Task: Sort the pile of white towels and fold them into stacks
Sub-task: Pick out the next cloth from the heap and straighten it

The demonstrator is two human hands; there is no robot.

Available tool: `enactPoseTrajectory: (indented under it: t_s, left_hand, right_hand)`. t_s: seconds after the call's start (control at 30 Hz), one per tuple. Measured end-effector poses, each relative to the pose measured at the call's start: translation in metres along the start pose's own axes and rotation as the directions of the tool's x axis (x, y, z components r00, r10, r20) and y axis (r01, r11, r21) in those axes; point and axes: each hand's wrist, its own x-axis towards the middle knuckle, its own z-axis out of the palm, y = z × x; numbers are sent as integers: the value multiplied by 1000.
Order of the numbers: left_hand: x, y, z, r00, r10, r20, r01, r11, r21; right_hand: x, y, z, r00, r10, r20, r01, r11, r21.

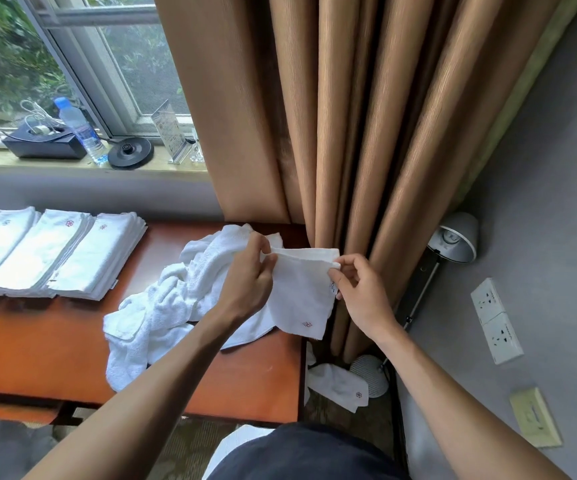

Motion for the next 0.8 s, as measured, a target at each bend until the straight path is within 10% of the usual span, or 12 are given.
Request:
enactPoseTrajectory:
  t_s: [0.8]
  left_hand:
    - [4,-10,-2,995,-75,62,89,962,-259]
  right_hand:
    - [2,-10,-14,996,18,86,-18,1000,2]
